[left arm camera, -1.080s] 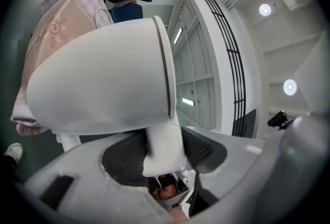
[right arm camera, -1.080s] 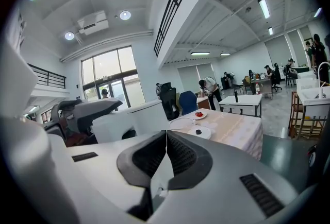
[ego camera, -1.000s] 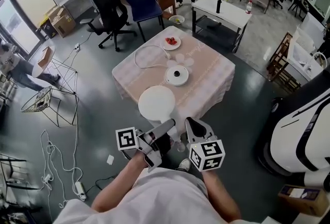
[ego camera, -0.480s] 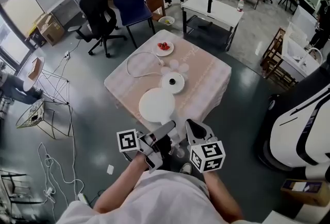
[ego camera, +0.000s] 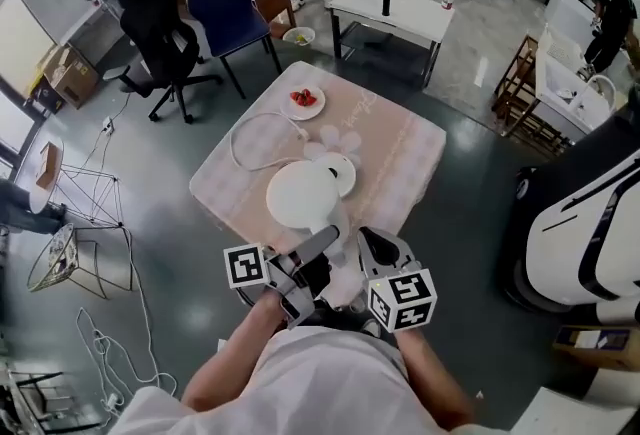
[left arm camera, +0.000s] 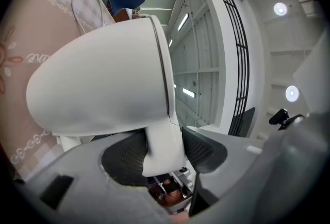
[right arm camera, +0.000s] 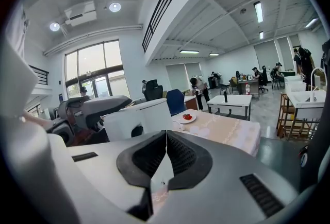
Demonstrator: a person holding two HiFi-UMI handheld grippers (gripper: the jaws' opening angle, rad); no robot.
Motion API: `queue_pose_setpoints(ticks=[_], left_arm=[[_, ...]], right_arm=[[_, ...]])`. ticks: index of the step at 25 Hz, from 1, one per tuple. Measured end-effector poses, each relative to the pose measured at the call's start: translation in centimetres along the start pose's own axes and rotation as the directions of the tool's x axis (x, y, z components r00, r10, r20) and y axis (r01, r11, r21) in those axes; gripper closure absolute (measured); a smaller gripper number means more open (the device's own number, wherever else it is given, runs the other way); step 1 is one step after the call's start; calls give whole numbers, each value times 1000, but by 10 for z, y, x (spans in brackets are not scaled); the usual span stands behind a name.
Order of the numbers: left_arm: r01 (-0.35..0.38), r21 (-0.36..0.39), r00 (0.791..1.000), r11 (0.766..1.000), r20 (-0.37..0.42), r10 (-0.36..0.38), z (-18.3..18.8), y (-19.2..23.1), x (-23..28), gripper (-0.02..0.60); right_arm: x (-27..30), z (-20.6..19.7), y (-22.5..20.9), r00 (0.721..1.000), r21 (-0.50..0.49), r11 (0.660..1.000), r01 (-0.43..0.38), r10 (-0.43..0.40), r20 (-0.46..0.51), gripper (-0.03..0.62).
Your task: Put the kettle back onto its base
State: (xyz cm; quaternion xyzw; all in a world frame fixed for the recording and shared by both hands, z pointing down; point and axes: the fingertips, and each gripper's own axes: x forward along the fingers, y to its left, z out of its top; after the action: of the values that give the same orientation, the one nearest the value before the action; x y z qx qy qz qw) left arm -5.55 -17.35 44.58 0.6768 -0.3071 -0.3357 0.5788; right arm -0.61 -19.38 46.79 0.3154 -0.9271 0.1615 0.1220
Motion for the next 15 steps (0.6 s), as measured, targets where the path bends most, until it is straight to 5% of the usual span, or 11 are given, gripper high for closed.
queue_pose_setpoints(ticks=[15], left_arm=[[21, 23, 985, 1000, -173, -17, 61, 10, 40, 367]], right_arm=[[45, 10, -17, 993, 40, 992, 118, -118, 1, 588]])
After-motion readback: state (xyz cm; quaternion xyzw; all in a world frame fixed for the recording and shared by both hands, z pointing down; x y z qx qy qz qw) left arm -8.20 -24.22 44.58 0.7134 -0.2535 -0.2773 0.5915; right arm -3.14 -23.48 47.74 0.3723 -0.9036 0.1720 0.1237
